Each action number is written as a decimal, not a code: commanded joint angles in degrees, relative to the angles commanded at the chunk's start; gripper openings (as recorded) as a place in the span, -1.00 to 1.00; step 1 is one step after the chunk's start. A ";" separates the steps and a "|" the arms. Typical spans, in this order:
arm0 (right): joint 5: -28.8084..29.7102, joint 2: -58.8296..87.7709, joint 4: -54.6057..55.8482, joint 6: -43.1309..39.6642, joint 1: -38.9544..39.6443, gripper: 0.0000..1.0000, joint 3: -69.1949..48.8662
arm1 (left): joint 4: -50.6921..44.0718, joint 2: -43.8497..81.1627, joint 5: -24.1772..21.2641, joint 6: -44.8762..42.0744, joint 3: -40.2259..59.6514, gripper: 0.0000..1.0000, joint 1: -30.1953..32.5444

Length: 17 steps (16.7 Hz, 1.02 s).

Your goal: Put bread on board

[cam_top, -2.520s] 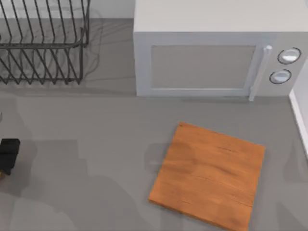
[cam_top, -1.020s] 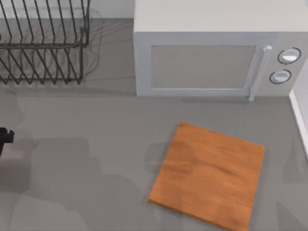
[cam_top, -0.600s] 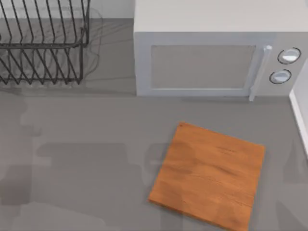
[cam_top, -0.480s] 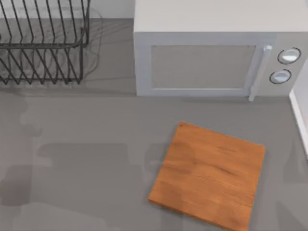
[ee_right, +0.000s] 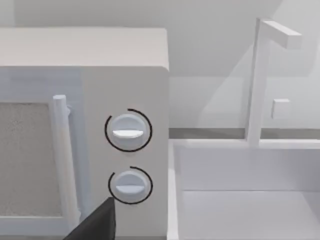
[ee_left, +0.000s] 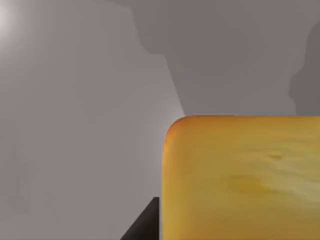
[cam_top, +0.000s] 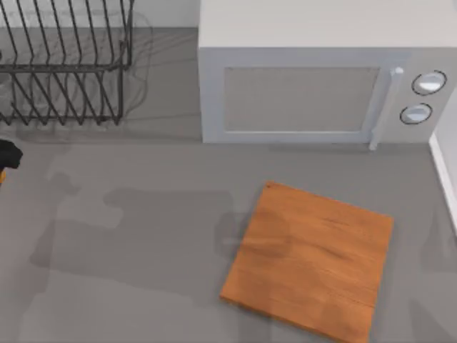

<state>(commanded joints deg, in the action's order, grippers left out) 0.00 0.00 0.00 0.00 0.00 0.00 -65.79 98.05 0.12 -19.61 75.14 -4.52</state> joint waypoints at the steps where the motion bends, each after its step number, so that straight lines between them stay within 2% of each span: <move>1: 0.00 0.00 0.00 0.00 0.00 1.00 0.00 | -0.53 1.72 0.05 -3.65 2.33 -1.00 2.28; 5: 0.00 0.00 0.00 0.00 0.00 1.00 0.00 | -3.68 10.52 0.07 -24.35 12.50 -1.00 13.96; 13: 0.00 0.00 0.00 0.00 0.00 1.00 0.00 | -10.45 29.57 -1.31 -78.23 32.55 -1.00 41.29; 17: 0.00 0.00 0.00 0.00 0.00 1.00 0.00 | -11.00 34.97 -1.31 -97.15 40.91 -1.00 52.35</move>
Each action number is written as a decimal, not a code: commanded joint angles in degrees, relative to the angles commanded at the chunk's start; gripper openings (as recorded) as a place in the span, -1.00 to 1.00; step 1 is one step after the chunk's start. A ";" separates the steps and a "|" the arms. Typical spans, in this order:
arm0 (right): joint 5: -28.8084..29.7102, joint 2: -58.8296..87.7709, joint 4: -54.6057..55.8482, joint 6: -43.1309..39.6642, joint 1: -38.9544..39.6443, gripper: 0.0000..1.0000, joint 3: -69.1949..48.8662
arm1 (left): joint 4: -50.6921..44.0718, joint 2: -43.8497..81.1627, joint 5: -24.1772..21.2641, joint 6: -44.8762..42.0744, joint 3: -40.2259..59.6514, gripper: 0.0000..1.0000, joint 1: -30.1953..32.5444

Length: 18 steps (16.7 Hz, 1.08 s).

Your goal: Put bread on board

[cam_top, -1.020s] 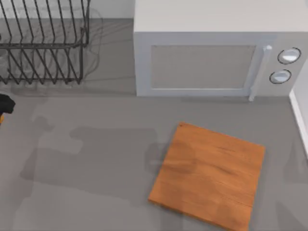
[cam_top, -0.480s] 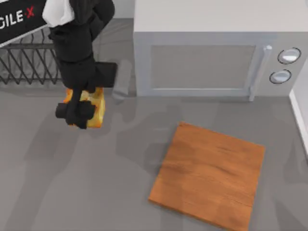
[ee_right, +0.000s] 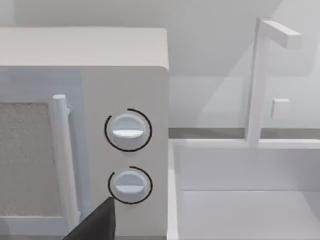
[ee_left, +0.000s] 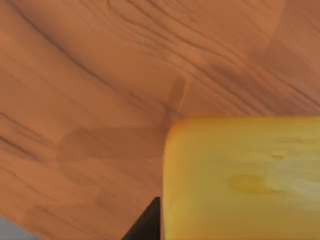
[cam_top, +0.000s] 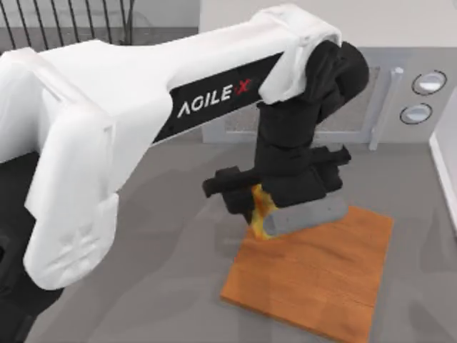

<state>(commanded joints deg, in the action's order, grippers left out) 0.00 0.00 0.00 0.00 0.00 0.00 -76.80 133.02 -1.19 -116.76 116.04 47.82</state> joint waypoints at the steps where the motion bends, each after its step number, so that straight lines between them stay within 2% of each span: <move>1: 0.00 0.00 0.00 0.00 0.00 1.00 0.00 | 0.12 0.78 0.14 -3.27 1.57 -1.00 2.06; 5: 0.00 0.00 0.00 0.00 0.00 1.00 0.00 | 0.66 2.31 0.77 -10.26 5.23 -1.00 6.63; 12: 0.00 0.00 0.00 0.00 0.00 1.00 0.00 | 1.10 2.12 0.80 -10.65 4.98 -1.00 6.68; 18: 0.00 0.00 0.00 0.00 0.00 1.00 0.00 | 5.07 2.81 0.90 -10.83 1.56 -1.00 6.94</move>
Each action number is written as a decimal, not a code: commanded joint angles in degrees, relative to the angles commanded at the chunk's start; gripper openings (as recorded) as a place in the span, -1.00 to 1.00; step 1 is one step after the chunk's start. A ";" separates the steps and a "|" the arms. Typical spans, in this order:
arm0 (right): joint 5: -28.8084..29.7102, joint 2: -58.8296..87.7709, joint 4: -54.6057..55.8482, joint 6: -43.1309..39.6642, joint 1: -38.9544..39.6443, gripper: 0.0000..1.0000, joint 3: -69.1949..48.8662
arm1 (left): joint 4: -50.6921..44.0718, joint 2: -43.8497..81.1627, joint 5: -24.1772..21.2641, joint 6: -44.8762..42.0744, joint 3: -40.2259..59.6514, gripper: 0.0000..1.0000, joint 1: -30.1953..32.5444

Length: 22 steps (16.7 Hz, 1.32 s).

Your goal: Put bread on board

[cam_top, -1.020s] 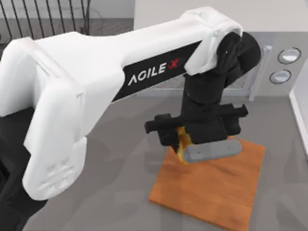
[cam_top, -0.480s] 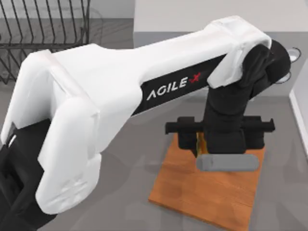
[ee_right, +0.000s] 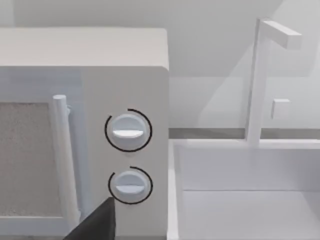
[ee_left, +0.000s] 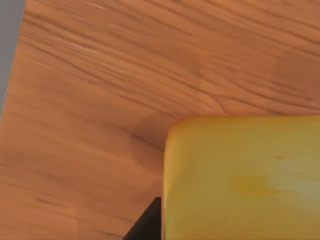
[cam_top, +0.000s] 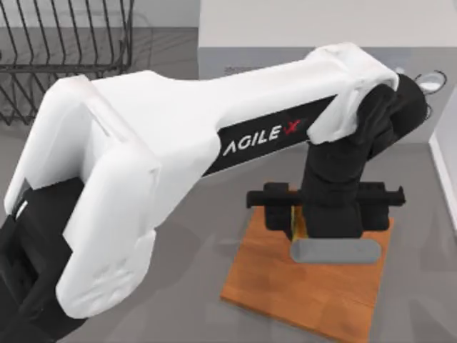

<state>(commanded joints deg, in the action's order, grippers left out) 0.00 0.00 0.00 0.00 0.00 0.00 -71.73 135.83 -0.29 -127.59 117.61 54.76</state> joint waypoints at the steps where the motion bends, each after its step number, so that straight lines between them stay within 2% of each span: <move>1: 0.00 0.00 0.00 0.00 0.00 1.00 0.00 | 0.81 0.02 -0.08 0.03 -0.67 -1.00 -0.02; 11: 0.00 0.00 0.00 0.00 0.00 1.00 0.00 | 4.94 0.75 -0.11 0.28 -4.30 -1.00 -0.19; 22: 0.00 0.00 0.00 0.00 0.00 1.00 0.00 | 4.94 0.75 -0.11 0.28 -4.30 0.66 -0.19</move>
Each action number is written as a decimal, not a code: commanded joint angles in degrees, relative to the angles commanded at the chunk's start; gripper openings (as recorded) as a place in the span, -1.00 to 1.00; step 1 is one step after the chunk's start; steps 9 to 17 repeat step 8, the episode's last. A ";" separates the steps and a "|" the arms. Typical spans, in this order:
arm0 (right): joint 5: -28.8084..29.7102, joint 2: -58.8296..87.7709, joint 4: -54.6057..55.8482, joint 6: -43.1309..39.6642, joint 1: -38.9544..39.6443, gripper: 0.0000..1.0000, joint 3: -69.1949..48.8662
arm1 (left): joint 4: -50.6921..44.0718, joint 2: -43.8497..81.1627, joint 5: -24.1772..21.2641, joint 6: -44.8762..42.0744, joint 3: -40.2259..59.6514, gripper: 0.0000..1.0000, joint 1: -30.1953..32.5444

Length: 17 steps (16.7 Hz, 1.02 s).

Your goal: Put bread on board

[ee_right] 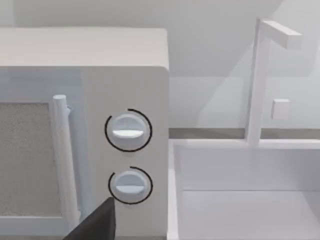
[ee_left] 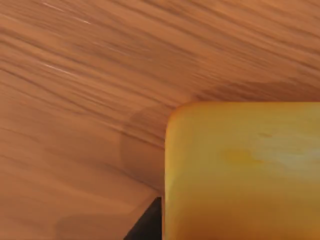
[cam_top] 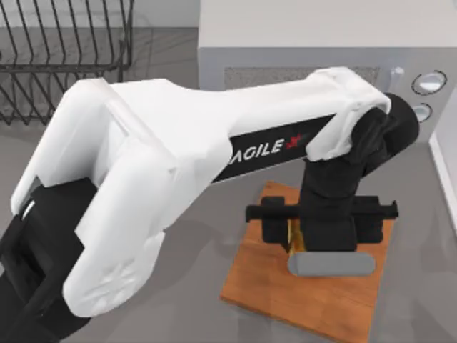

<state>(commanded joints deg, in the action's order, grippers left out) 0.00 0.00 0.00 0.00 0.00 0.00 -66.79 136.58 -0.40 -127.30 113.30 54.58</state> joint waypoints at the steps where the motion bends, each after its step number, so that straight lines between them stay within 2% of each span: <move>1: 0.00 0.00 0.00 0.00 0.00 1.00 0.00 | 0.00 0.00 0.00 0.00 0.00 0.81 0.00; 2: 0.00 0.00 0.00 0.00 0.00 1.00 0.00 | 0.00 0.00 0.00 0.00 0.00 0.96 0.00; 3: 0.00 0.00 0.00 0.00 0.00 1.00 0.00 | 0.00 0.00 0.00 0.00 0.00 1.00 0.00; 17: 0.00 0.00 0.00 0.00 0.00 1.00 0.00 | 0.00 0.00 0.00 0.00 0.00 1.00 0.00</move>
